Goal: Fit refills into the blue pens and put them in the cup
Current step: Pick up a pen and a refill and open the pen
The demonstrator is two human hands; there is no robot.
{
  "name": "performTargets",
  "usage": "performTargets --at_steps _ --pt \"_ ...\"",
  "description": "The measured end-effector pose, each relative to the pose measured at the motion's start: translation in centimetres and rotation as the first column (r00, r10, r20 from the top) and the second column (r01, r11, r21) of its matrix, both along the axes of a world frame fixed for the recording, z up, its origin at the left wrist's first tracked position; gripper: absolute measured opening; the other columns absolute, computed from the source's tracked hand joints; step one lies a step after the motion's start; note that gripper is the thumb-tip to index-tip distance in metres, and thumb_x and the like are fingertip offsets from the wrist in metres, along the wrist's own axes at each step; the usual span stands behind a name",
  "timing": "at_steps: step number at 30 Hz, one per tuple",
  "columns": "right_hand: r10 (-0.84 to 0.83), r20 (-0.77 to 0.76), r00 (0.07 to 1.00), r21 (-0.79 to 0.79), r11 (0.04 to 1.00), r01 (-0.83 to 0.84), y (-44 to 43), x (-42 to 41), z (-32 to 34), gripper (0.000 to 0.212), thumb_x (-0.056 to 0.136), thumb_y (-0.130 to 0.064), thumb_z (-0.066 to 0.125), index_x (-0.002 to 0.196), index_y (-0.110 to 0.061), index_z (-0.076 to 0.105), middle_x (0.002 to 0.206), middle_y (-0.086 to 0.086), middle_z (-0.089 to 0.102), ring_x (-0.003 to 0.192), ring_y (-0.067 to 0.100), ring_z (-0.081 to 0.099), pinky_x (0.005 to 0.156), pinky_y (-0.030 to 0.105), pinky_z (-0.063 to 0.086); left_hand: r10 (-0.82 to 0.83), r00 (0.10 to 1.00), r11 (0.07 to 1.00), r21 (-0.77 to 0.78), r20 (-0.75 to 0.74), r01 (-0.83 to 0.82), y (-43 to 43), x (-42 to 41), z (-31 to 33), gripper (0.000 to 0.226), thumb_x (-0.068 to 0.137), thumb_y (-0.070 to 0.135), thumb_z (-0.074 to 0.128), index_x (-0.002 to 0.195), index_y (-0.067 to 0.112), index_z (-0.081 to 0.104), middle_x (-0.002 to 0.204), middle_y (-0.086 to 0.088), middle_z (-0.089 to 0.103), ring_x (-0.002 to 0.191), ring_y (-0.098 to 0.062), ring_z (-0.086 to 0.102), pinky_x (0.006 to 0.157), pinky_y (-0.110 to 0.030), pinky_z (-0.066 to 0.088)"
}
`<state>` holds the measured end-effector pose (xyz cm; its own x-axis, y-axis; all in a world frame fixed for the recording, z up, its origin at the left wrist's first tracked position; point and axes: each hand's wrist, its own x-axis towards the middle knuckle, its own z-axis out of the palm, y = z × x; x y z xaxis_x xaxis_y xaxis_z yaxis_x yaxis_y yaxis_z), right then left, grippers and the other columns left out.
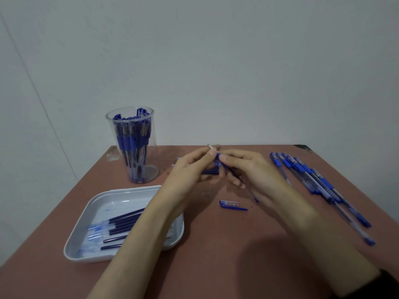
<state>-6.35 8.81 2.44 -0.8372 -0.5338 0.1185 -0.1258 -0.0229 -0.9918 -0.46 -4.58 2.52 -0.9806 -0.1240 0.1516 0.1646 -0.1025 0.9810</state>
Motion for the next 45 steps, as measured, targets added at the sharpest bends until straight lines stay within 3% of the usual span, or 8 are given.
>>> performTargets --at_steps 7,12,20,24,28,33,37,45 --pt "0.328 0.342 0.881 -0.302 0.926 -0.228 -0.5 1.0 0.3 0.023 0.087 -0.024 0.049 0.087 -0.003 0.058 0.053 0.004 0.046 0.035 0.006 0.027 0.043 0.022 0.011 -0.090 0.991 0.960 0.255 -0.097 0.112 -0.2 0.0 0.4 0.028 0.079 0.027 0.054 0.100 0.015 0.068 0.088 0.002 0.073 0.095 -0.004 0.066 0.075 -0.016 0.052" --pt "0.247 0.229 0.942 -0.274 0.945 -0.181 -1.0 1.1 -0.1 0.021 0.087 -0.024 0.054 0.082 -0.008 0.068 0.057 0.004 0.051 0.038 0.005 0.028 0.041 0.020 0.016 0.029 0.992 0.966 0.259 -0.120 0.003 -0.4 -0.1 0.2 0.025 0.075 0.023 0.059 0.091 0.006 0.067 0.072 0.005 0.068 0.062 -0.005 0.061 0.060 -0.015 0.048" --pt "0.085 0.094 0.992 -0.214 0.975 -0.063 -1.5 1.1 -0.8 0.015 0.088 -0.014 0.060 0.095 -0.004 0.069 0.058 0.005 0.053 0.041 0.008 0.031 0.045 0.023 0.019 0.137 0.986 0.949 0.298 -0.099 -0.102 -0.4 -0.3 0.0 0.027 0.067 0.024 0.069 0.087 0.010 0.057 0.081 -0.004 0.069 0.059 -0.017 0.060 0.065 -0.024 0.054" --pt "0.013 0.140 0.990 -0.239 0.971 0.021 -1.4 0.5 -1.0 0.014 0.092 -0.013 0.058 0.095 -0.005 0.069 0.059 0.005 0.053 0.041 0.009 0.031 0.041 0.020 0.021 0.051 0.993 0.933 0.359 -0.102 -0.011 -0.5 -0.1 0.5 0.037 0.078 0.027 0.060 0.113 0.016 0.051 0.109 -0.006 0.071 0.095 -0.015 0.068 0.085 -0.025 0.052" --pt "-0.071 0.176 0.982 -0.241 0.964 0.113 -0.6 -0.1 -0.6 0.016 0.093 -0.013 0.056 0.100 -0.004 0.068 0.059 0.006 0.052 0.043 0.010 0.031 0.042 0.021 0.022 0.185 0.981 0.915 0.374 -0.054 -0.152 -1.0 -0.3 0.3 0.016 0.089 0.013 0.057 0.105 0.017 0.058 0.091 -0.004 0.074 0.088 -0.010 0.069 0.080 -0.023 0.051" --pt "-0.016 0.137 0.990 -0.142 0.989 0.035 -0.3 -0.3 -0.7 0.014 0.091 -0.015 0.059 0.092 -0.008 0.071 0.059 0.006 0.055 0.043 0.012 0.032 0.049 0.030 0.017 0.155 0.983 0.974 0.183 -0.099 -0.135 -0.8 -0.4 -0.2 0.033 0.085 0.003 0.062 0.114 0.018 0.060 0.103 0.002 0.072 0.094 -0.005 0.068 0.077 -0.016 0.051" --pt "0.027 0.115 0.993 -0.114 0.993 -0.014 -0.5 -0.1 -0.7 0.012 0.090 -0.014 0.060 0.085 -0.011 0.071 0.059 0.008 0.055 0.041 0.012 0.033 0.051 0.031 0.019 0.235 0.963 0.964 0.159 -0.128 -0.214 -0.6 -0.5 -0.3 0.030 0.081 -0.002 0.066 0.105 0.016 0.064 0.085 -0.002 0.075 0.085 -0.011 0.069 0.083 -0.021 0.053" --pt "-0.126 -0.223 0.967 0.130 0.979 0.157 0.0 -0.3 -0.9 0.008 0.088 -0.014 0.067 0.094 -0.013 0.072 0.062 0.010 0.060 0.047 0.010 0.046 0.044 0.016 0.036 0.403 0.908 0.906 0.191 -0.113 -0.378 -1.3 -0.8 -0.5 0.015 0.084 0.011 0.067 0.092 0.024 0.070 0.082 0.011 0.070 0.079 0.003 0.063 0.075 -0.012 0.051"
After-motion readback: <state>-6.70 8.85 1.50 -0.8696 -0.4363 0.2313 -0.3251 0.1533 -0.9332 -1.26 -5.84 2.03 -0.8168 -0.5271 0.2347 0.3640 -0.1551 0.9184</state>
